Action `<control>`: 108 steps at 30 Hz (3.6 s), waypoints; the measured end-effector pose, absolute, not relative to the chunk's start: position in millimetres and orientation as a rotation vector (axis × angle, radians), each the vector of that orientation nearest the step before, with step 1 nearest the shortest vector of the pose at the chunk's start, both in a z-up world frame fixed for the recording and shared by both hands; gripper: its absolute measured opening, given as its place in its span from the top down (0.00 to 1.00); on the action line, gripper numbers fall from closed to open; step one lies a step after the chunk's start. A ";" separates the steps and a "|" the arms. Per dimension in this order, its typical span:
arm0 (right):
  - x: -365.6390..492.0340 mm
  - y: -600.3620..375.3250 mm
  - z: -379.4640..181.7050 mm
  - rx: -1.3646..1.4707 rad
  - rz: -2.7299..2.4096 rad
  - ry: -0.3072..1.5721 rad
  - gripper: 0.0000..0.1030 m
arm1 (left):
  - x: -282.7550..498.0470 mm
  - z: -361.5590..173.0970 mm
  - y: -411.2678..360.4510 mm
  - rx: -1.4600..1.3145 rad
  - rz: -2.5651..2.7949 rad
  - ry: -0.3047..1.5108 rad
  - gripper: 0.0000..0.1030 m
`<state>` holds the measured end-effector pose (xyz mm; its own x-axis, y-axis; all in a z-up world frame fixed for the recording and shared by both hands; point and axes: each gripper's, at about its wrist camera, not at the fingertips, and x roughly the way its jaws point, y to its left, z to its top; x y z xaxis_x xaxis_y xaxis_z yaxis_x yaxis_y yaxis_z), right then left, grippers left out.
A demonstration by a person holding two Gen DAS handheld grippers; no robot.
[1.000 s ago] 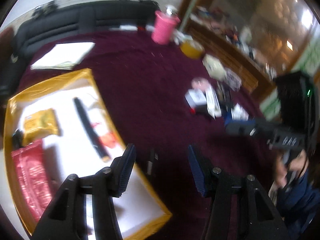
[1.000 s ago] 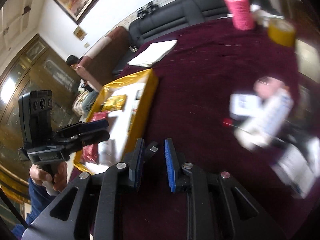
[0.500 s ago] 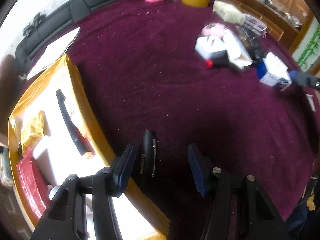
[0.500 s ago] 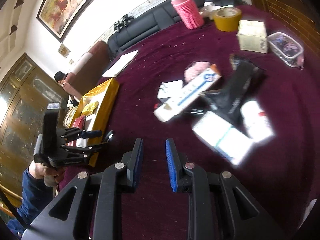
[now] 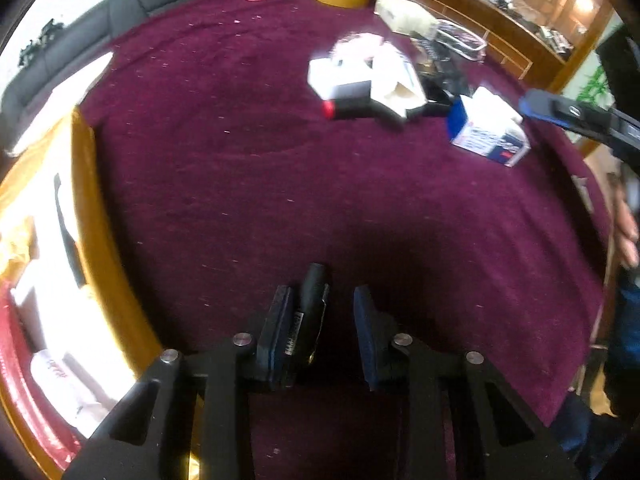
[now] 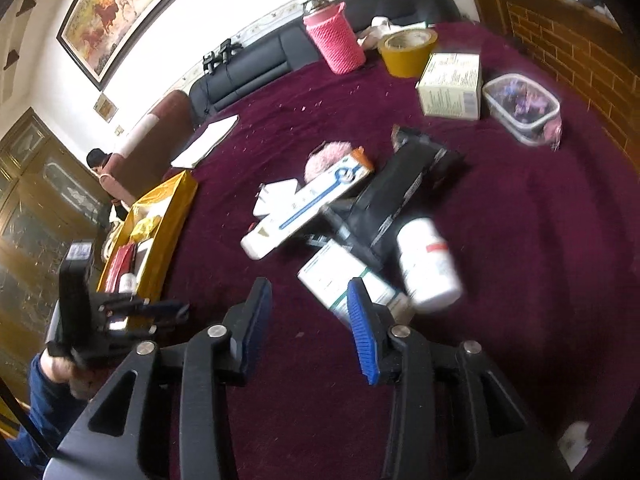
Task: Organize objects
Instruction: 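Grasp the white medicine box with the right tool while the left grasps a black marker, then carry the box and marker to the tray and lower them in, then grasp the white pill bottle with the right tool while the left grasps the ointment box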
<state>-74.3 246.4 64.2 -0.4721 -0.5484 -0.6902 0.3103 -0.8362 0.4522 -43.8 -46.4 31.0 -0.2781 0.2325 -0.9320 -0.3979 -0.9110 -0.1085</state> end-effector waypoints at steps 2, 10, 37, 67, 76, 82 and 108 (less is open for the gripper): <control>-82.8 247.2 62.6 1.216 -2.349 -0.300 0.46 | -45.3 33.0 -51.1 -1.597 2.220 0.164 0.74; -99.9 226.8 30.9 1.324 -2.239 -0.083 0.45 | -33.7 33.9 -56.0 -1.589 2.194 0.218 0.61; -36.7 180.9 50.2 1.191 -2.277 -0.061 0.69 | 16.1 43.0 -26.9 -1.269 2.625 0.391 0.88; -23.5 87.0 83.9 1.115 -2.160 0.001 0.69 | 21.8 107.9 -104.0 -1.068 2.771 0.081 0.88; -25.4 34.6 90.1 1.088 -2.084 0.031 0.69 | 15.8 112.7 -185.2 -1.090 2.900 -0.121 0.88; -30.0 -3.4 89.5 1.083 -2.040 0.057 0.68 | 0.9 90.6 -214.0 -1.168 2.892 -0.222 0.88; -93.1 -130.4 29.1 1.294 -1.957 0.099 0.67 | -8.2 56.1 -246.9 -1.306 2.856 -0.378 0.88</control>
<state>-93.1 -130.4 29.1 -0.1852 -0.5545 -0.8113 0.6336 -0.6985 0.3327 -8.2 -246.9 56.1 -0.6588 0.0795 -0.7481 0.1177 -0.9713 -0.2069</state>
